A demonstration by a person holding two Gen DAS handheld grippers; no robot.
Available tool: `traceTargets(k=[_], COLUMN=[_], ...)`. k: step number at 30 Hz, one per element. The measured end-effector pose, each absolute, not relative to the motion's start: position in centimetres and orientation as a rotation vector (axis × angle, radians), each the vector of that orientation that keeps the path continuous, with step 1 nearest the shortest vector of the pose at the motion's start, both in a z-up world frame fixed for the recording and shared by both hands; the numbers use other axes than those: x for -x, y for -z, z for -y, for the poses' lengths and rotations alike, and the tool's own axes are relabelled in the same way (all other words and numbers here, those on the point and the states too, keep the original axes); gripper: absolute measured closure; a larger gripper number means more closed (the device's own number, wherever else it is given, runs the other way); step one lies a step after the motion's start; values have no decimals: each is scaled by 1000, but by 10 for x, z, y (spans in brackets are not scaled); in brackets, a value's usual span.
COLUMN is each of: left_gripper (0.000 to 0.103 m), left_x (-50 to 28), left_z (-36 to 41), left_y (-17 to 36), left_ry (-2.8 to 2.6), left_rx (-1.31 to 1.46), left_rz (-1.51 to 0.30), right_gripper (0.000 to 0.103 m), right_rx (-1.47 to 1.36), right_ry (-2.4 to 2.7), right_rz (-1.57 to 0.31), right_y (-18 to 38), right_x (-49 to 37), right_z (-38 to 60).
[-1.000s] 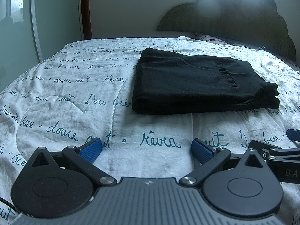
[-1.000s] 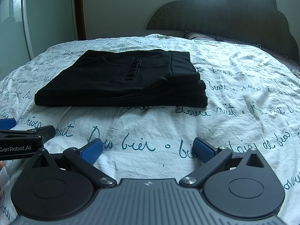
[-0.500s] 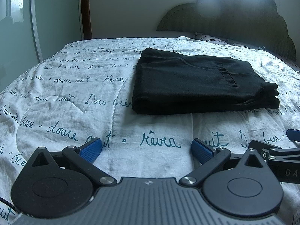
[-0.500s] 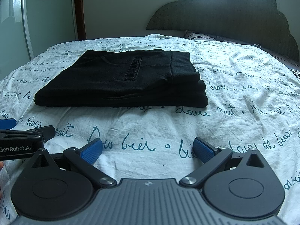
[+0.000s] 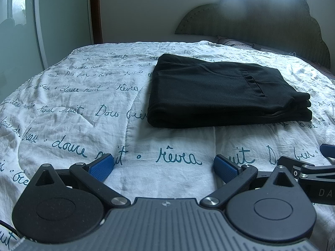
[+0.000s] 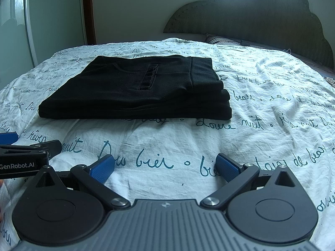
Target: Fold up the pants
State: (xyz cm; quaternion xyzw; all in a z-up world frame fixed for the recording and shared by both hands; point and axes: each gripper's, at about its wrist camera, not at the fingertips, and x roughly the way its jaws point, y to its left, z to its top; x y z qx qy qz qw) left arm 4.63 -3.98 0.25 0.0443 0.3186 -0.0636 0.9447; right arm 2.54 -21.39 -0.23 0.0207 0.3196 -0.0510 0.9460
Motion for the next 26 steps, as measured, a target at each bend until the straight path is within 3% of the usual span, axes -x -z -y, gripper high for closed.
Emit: traceTargets(k=[26], left_gripper=[0], left_x=[-49], left_z=[38], left_y=[-3], left_ry=[134], left_rx=[-55], left_rz=[-663], right_gripper=[0], right_rx=[-28], right_ry=[104], right_rz=[-656], right_y=[3], right_x=[-26], right_z=[213])
